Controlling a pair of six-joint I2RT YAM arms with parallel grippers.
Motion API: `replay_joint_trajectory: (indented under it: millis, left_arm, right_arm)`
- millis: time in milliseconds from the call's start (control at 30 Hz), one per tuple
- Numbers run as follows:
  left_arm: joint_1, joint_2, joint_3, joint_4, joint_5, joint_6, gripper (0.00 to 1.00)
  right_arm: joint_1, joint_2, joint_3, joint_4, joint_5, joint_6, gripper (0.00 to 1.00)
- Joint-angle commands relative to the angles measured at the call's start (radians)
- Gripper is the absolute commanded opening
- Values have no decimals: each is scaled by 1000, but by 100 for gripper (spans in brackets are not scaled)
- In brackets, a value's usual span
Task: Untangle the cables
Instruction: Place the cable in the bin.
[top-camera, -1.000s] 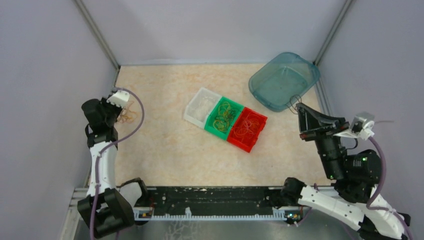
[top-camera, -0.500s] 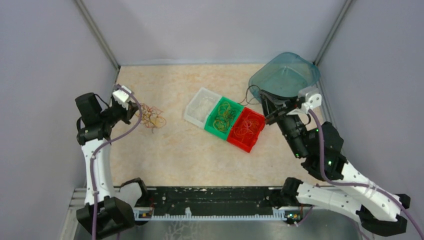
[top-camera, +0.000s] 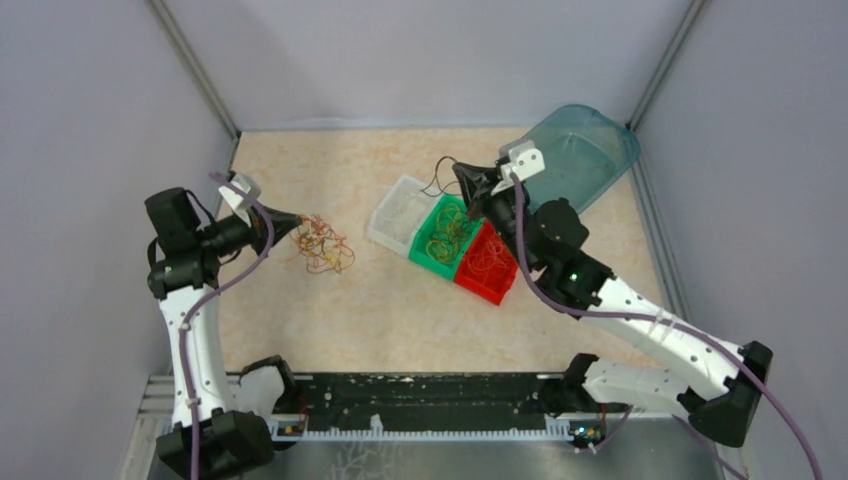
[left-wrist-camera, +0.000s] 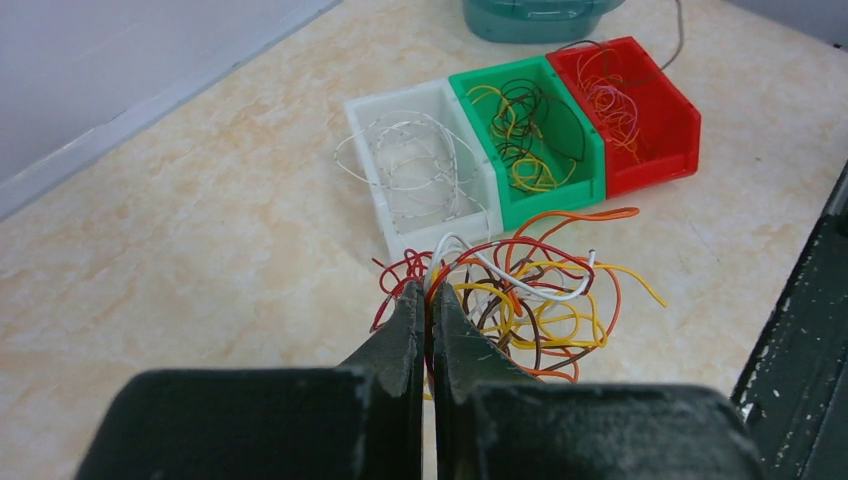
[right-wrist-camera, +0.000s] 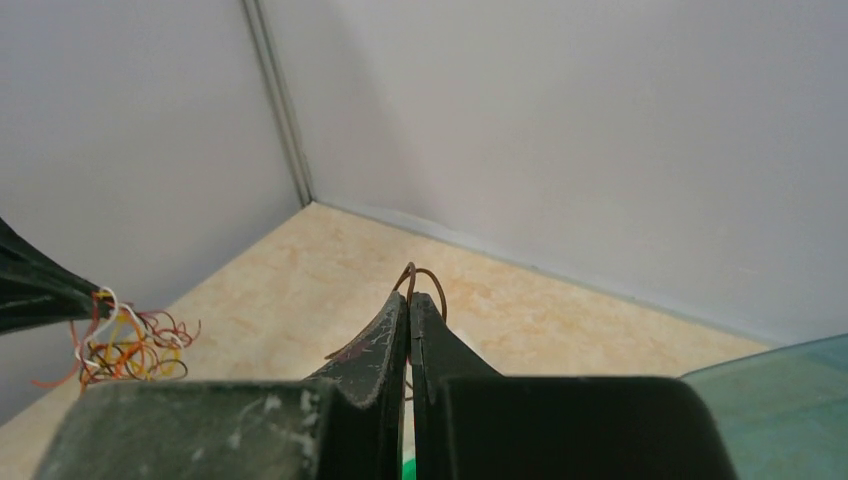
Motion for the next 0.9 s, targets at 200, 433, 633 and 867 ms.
replay_joint_trajectory:
  millis: [200, 433, 633, 867]
  left_arm:
    - [-10, -21, -1, 76, 76, -77, 0]
    - [-10, -14, -17, 143, 75, -146, 0]
    - [-10, -13, 7, 178, 88, -198, 0]
    - [-10, -7, 13, 256, 115, -315, 0]
  right_arm:
    - [-142, 134, -77, 174, -145, 161, 0]
    - [-165, 224, -188, 211, -168, 227, 0]
    - [-165, 318, -243, 158, -159, 257, 0]
    - [-165, 404, -261, 67, -70, 262, 15]
